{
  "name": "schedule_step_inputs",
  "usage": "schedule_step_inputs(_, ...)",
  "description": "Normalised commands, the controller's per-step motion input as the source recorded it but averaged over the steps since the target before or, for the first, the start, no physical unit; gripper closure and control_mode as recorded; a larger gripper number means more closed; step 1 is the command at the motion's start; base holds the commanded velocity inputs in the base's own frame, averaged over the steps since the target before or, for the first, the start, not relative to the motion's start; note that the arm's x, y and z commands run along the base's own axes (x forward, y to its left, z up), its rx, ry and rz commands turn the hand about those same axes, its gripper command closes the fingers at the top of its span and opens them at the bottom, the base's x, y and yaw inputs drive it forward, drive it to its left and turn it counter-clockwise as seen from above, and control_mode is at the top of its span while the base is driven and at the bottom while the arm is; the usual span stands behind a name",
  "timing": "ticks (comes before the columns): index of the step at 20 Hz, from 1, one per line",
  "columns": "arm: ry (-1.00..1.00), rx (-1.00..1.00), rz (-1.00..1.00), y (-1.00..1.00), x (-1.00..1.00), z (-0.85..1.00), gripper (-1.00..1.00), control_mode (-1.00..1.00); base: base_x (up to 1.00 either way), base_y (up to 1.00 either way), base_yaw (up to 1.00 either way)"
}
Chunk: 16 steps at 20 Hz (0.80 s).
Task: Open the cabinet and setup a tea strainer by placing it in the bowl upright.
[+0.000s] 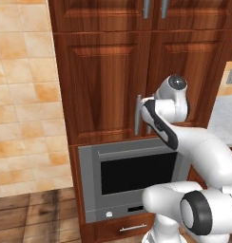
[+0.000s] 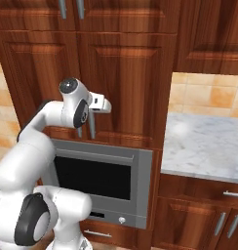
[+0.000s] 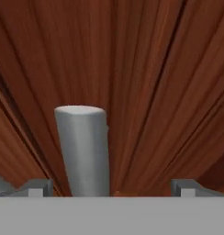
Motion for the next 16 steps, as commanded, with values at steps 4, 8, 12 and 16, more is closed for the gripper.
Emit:
schedule_step_inputs(4, -0.02, 0.00, 0.00, 0.09, 0.25, 0.00, -1.00, -1.00, 0.00, 0.00, 0.00)
schedule_step_inputs(8, -0.04, 0.00, 0.00, 0.08, 0.26, -0.04, -1.00, -1.00, 0.00, 0.00, 0.00)
schedule_step_inputs(12, -0.07, 0.00, 0.00, 0.00, 0.32, -0.26, -1.00, -1.00, 0.00, 0.00, 0.00)
schedule_step_inputs(16, -0.15, 0.00, 0.00, 0.00, 0.27, -0.37, -1.00, -1.00, 0.00, 0.00, 0.00)
